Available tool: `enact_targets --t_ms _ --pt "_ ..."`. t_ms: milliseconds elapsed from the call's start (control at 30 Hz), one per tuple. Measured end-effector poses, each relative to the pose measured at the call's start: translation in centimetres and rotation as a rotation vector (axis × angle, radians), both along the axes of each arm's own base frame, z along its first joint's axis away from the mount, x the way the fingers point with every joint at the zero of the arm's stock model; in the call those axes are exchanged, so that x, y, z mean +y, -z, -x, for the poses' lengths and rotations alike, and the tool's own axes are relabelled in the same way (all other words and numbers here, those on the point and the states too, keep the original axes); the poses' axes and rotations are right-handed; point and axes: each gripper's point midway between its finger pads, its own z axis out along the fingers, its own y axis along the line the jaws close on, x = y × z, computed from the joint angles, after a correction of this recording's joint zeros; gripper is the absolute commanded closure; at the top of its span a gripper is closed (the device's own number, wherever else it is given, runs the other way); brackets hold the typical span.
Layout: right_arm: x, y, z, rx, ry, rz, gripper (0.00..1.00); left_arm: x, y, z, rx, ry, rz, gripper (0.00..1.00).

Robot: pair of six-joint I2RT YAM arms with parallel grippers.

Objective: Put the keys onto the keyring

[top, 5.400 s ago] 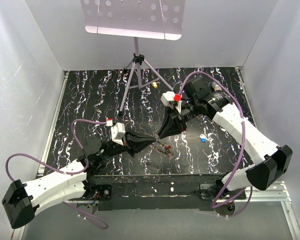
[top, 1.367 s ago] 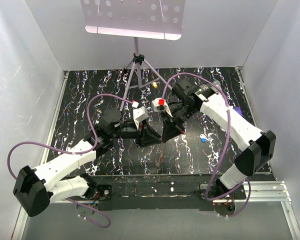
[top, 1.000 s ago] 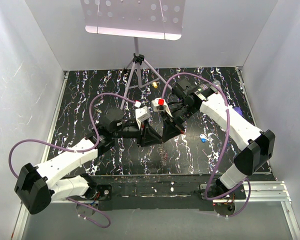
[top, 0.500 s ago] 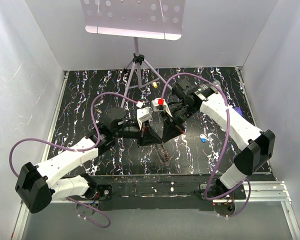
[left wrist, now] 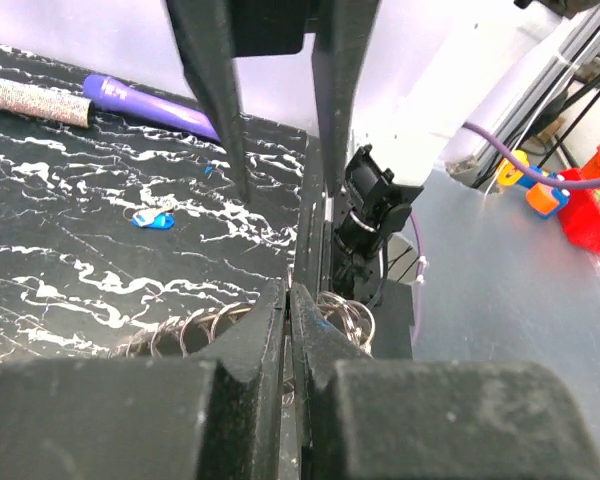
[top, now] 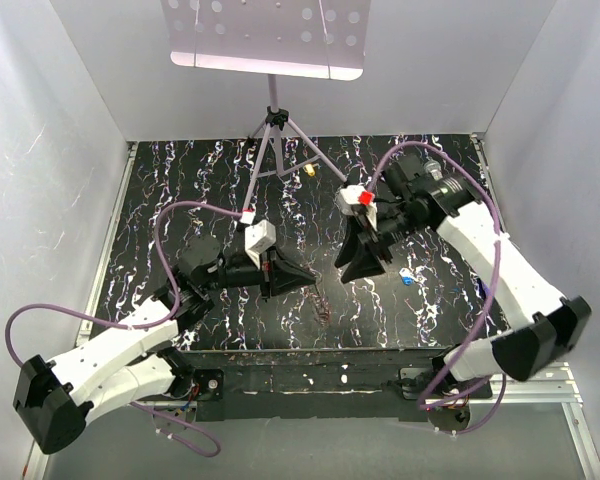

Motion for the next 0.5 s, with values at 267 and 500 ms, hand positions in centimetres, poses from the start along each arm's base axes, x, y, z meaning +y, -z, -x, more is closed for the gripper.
enact_targets --t_ms 267,500 --pt "0.5 -4.0 1.5 -0.139 -0.064 -0.221 0.52 0.5 -1.5 0.3 0.014 -0.038 0.189 1.00" --pt "1.4 -4.2 0.6 -0.118 -0.056 -0.247 0.58 0.7 -3.6 0.5 -0.003 -0.032 0.270 1.00"
